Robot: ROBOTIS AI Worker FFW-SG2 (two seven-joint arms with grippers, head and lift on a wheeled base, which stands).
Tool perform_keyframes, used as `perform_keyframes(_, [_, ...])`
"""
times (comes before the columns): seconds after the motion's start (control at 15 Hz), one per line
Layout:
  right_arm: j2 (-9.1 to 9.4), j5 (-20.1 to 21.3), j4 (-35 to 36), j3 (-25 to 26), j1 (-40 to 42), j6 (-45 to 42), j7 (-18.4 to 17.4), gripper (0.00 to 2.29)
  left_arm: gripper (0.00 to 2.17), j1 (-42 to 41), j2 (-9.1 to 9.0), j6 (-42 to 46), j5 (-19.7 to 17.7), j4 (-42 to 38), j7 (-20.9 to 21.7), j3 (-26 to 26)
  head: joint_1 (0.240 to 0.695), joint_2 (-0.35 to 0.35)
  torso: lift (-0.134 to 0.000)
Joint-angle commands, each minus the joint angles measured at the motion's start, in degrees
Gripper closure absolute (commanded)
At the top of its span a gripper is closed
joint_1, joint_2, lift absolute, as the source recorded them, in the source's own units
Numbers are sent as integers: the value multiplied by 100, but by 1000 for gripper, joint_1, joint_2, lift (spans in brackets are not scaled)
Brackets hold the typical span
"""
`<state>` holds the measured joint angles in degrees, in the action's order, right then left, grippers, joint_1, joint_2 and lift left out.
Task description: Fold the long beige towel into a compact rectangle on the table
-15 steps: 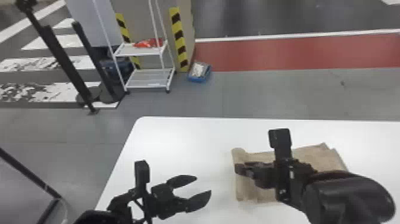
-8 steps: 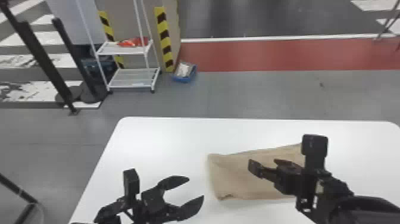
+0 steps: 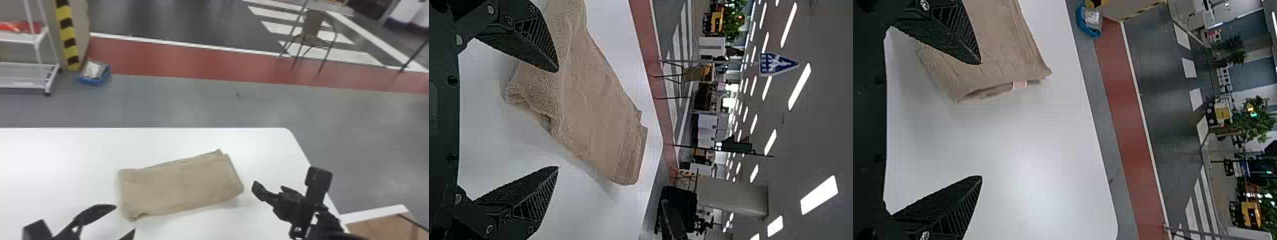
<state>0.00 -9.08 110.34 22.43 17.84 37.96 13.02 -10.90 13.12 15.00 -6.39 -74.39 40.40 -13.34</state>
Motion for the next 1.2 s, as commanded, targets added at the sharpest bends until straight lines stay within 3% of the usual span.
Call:
perform_keyframes(0.0, [5,-33,-144,411,88,-179,-1,63,215,26,-2,244,-21,136,-463,-432,695,-350,0])
perform_keyframes(0.27, [5,-86,-329,692,281,-548,-1,66,215,281,-29,490,14,593,-1553,-828,695,-350,0])
perform_keyframes(0.8, [5,-516,-329,1088,571,-900,69,66,215,562,-90,227,94,953,-2098,-1214,695,-350,0])
perform_keyframes(1.13, [5,-551,-311,1150,615,-900,113,66,215,729,-213,350,102,1190,-2907,-1425,695,-350,0])
